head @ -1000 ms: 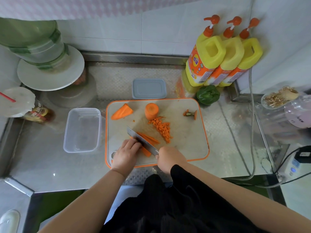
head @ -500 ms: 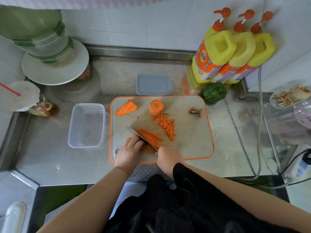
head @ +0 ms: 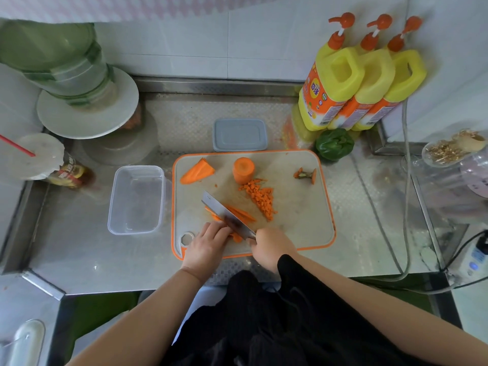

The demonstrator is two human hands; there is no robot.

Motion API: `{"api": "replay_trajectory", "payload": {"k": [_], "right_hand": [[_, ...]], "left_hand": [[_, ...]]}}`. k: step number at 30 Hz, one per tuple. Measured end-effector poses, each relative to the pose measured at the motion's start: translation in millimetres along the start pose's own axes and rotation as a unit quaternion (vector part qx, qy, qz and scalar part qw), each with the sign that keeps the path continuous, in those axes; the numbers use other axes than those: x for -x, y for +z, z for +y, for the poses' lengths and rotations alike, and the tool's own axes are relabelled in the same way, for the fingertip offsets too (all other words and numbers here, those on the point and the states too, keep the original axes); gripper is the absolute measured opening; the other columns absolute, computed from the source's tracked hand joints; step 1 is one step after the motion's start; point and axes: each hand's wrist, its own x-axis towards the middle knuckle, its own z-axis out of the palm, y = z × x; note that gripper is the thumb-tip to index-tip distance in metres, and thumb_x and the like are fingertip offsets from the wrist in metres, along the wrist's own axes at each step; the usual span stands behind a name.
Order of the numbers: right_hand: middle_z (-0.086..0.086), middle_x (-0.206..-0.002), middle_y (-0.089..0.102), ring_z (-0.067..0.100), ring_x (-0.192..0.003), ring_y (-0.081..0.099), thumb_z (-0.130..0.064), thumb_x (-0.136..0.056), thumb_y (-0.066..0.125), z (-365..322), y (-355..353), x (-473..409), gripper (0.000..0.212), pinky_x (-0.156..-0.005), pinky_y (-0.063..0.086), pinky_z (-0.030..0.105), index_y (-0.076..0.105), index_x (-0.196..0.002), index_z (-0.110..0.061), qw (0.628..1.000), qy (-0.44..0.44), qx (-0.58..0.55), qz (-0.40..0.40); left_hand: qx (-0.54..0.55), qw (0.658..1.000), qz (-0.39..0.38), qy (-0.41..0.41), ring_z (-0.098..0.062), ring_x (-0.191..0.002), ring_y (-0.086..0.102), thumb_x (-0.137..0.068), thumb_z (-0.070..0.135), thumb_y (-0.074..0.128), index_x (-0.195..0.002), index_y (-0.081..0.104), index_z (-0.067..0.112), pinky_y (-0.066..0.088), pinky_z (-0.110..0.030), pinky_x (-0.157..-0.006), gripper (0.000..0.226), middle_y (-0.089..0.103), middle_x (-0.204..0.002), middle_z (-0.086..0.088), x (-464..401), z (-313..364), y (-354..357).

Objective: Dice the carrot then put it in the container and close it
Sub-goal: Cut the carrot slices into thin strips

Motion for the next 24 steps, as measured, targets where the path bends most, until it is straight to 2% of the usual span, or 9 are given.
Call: {"api": "replay_trajectory", "payload": {"k": [2, 3, 6, 8, 12, 17, 24], "right_hand": [[0.01, -0.096, 0.064, 0.029, -0.09, 0.061, -0.033, -0.101, 0.04, 0.9, -0.7, 3.7, 0.028, -0.073, 0.046, 0.035, 0.057, -0.1, -0.01, 1.0, -0.001, 0.004, 0.008], [0.01, -0.099, 0.064, 0.03, -0.092, 0.061, -0.032, -0.101, 0.04, 0.7, -1.4, 5.0, 0.029, -0.073, 0.045, 0.035, 0.057, -0.103, -0.009, 1.0, -0.002, 0.004, 0.01], [0.01, -0.102, 0.064, 0.029, -0.094, 0.061, -0.031, -0.101, 0.039, -1.4, -1.8, 8.6, 0.029, -0.075, 0.046, 0.035, 0.057, -0.108, -0.008, 1.0, -0.003, 0.008, 0.011], [0.009, -0.102, 0.064, 0.029, -0.094, 0.062, -0.029, -0.101, 0.041, -3.3, -1.1, 9.0, 0.027, -0.075, 0.047, 0.035, 0.058, -0.108, -0.009, 1.0, 0.0, 0.009, 0.01], [0.009, -0.103, 0.065, 0.028, -0.093, 0.062, -0.022, -0.099, 0.044, -5.6, 0.7, 8.6, 0.02, -0.071, 0.045, 0.033, 0.058, -0.107, -0.01, 1.0, 0.004, 0.025, 0.004], [0.009, -0.104, 0.065, 0.029, -0.094, 0.062, -0.021, -0.099, 0.044, -7.4, -0.3, 10.2, 0.021, -0.072, 0.045, 0.033, 0.059, -0.109, -0.01, 0.999, 0.002, 0.03, 0.014], [0.009, -0.105, 0.065, 0.028, -0.095, 0.062, -0.02, -0.099, 0.045, -7.5, -0.1, 12.4, 0.02, -0.072, 0.046, 0.033, 0.059, -0.109, -0.01, 0.999, 0.011, 0.035, 0.014]], "left_hand": [[0.008, 1.0, -0.009, -0.006, -0.025, -0.092, 0.055, -0.076, -0.003, 0.077, -0.108, 0.056, 0.017, 0.056, -0.04, -0.06, 0.043, 0.057, -0.107, -0.002, 2.1, 0.8, 2.5], [0.005, 1.0, -0.007, -0.006, -0.025, -0.092, 0.055, -0.076, -0.002, 0.076, -0.108, 0.056, 0.017, 0.056, -0.04, -0.059, 0.042, 0.058, -0.106, -0.002, 2.1, 0.8, 2.6], [0.003, 1.0, -0.003, 0.009, -0.024, -0.091, 0.057, -0.086, 0.011, 0.06, -0.105, 0.06, 0.015, 0.057, -0.039, -0.062, 0.019, 0.06, -0.105, -0.002, 0.3, -0.4, 1.4], [0.001, 1.0, 0.002, 0.014, -0.023, -0.091, 0.057, -0.088, 0.016, 0.054, -0.102, 0.064, 0.013, 0.057, -0.038, -0.062, 0.017, 0.06, -0.103, -0.002, 0.0, -0.9, 1.5], [-0.005, 1.0, 0.001, 0.01, -0.022, -0.09, 0.057, -0.086, 0.013, 0.057, -0.099, 0.067, 0.012, 0.057, -0.037, -0.061, 0.016, 0.062, -0.101, -0.002, 0.6, -1.5, 4.1], [-0.003, 1.0, -0.003, 0.004, -0.022, -0.094, 0.058, -0.087, 0.016, 0.056, -0.102, 0.068, 0.013, 0.057, -0.035, -0.064, 0.019, 0.063, -0.104, -0.002, 0.1, -0.4, 1.6], [-0.012, 1.0, -0.009, 0.007, -0.022, -0.091, 0.057, -0.088, 0.018, 0.056, -0.098, 0.069, 0.012, 0.056, -0.036, -0.059, 0.019, 0.064, -0.103, -0.003, -3.4, 2.7, -1.6]]}}
